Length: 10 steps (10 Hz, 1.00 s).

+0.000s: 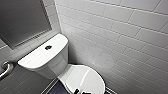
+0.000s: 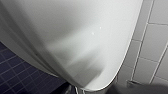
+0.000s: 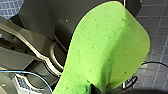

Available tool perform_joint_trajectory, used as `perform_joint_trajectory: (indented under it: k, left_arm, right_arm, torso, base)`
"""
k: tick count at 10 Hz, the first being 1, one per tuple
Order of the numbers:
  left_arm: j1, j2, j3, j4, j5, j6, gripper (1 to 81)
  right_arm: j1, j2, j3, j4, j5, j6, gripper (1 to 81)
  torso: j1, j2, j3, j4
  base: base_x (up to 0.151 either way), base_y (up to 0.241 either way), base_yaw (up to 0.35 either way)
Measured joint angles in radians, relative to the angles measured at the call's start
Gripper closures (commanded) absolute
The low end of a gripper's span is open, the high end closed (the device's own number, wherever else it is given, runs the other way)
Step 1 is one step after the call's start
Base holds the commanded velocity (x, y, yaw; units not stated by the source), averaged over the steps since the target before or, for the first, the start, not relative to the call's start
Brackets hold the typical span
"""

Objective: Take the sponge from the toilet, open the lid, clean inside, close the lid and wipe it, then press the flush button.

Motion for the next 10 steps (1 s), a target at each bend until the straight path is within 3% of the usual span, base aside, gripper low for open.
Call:
perform_joint_trajectory:
  k: [10]
  left_arm:
    - [-0.005, -0.015, 0.034, 0.003, -0.005, -0.004, 1.0]
  right_arm:
    - [0.000, 0.000, 0.008, 0.000, -0.011, 0.000, 81.1]
  torso:
    - [0.000, 0.000, -0.001, 0.000]
  base:
    - [0.000, 0.000, 0.000]
